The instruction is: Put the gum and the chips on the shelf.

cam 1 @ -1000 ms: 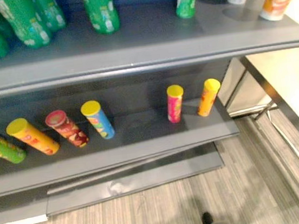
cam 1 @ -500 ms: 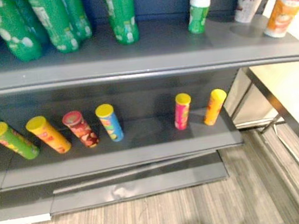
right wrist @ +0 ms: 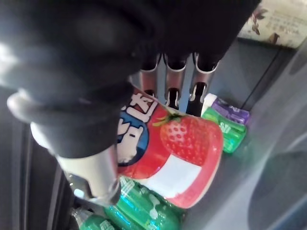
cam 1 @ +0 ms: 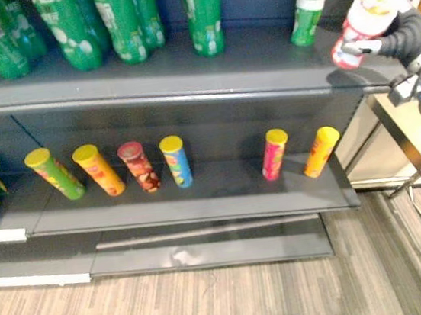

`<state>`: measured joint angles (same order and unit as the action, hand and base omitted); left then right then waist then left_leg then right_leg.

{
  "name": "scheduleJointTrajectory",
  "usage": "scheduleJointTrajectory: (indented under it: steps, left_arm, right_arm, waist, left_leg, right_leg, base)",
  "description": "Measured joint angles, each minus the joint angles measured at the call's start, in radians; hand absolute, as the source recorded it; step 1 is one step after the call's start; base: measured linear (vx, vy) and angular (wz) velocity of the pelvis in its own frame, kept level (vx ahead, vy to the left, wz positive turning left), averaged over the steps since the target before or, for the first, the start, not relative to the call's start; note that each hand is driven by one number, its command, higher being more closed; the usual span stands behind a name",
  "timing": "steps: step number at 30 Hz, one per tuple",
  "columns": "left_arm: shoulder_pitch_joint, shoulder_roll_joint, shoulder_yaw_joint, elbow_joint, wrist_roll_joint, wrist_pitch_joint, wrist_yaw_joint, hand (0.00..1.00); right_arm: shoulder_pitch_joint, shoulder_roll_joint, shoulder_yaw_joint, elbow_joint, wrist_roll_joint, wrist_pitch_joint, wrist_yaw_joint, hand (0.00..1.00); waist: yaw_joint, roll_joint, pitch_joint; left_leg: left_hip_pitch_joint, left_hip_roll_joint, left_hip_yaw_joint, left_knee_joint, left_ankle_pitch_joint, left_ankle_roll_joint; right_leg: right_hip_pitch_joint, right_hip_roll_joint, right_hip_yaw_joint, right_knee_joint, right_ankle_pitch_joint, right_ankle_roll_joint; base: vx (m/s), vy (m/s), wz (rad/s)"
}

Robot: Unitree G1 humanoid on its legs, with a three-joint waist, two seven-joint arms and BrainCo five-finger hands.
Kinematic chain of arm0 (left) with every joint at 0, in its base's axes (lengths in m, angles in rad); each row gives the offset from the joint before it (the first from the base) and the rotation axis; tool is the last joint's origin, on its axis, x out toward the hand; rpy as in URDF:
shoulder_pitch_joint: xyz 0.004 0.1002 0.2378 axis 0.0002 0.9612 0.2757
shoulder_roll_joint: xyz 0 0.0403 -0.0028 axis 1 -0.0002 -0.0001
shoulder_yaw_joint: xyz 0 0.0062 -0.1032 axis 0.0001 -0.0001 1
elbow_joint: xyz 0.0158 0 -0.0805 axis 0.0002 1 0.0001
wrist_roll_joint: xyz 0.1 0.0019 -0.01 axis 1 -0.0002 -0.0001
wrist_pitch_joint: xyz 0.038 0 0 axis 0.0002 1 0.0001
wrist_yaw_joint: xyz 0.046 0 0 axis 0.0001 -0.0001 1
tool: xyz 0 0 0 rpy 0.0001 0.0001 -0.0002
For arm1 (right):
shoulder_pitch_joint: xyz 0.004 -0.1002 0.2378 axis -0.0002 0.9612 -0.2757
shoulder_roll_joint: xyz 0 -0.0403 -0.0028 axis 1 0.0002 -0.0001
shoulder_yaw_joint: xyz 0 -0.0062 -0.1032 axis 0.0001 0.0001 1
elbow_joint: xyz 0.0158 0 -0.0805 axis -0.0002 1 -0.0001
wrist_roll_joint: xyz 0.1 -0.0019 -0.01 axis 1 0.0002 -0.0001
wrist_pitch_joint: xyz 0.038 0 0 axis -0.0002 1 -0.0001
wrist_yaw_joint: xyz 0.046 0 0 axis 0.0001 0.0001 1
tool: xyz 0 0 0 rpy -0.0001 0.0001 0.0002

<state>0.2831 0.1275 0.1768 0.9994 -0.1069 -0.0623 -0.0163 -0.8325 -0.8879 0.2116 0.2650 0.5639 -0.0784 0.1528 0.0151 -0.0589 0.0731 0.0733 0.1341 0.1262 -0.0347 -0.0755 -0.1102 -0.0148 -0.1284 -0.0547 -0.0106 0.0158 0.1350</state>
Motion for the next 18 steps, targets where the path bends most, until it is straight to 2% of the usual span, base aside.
scheduleJointTrajectory:
  steps: [5, 9, 15, 18]
  left_arm:
    - [-0.015, 0.007, -0.014, 0.019, -0.006, 0.001, -0.003, 0.0]
    - [-0.015, 0.009, -0.015, 0.021, -0.008, 0.0, -0.008, 0.0]
    - [-0.016, 0.013, -0.018, 0.029, -0.008, 0.0, -0.008, 0.0]
    - [-0.022, 0.018, -0.018, 0.036, -0.008, 0.001, -0.008, 0.0]
  right_arm:
    - [-0.091, -0.002, 0.124, 0.06, 0.058, 0.043, 0.039, 1.0]
    - [-0.122, -0.019, 0.197, 0.07, 0.068, 0.059, 0.054, 1.0]
    - [-0.136, -0.021, 0.212, 0.099, 0.069, 0.067, 0.06, 1.0]
    - [-0.148, -0.049, 0.234, 0.1, 0.068, 0.067, 0.075, 1.0]
  waist:
    - [0.015, 0.0, 0.0]
    - [0.017, -0.001, 0.001]
    - [0.022, -0.007, 0.0]
    - [0.027, -0.012, 0.0]
  left_leg:
    - [0.0, 0.0, -0.004, -0.021, 0.019, -0.002]
    - [-0.001, 0.001, -0.014, -0.034, 0.03, -0.001]
    - [-0.002, 0.001, -0.022, -0.032, 0.032, -0.002]
    - [-0.003, 0.001, -0.022, -0.032, 0.032, -0.002]
  right_leg:
    - [-0.003, 0.002, -0.003, -0.008, 0.004, 0.0]
    - [-0.004, 0.003, -0.01, -0.009, 0.004, 0.0]
    - [-0.004, 0.003, -0.017, -0.009, 0.005, 0.0]
    - [-0.004, 0.003, -0.017, -0.01, 0.005, 0.0]
  base:
    - [-0.04, -0.008, 0.02]
    - [-0.02, -0.007, 0.07]
    - [0.0, -0.001, 0.04]
    - [0.0, 0.0, 0.0]
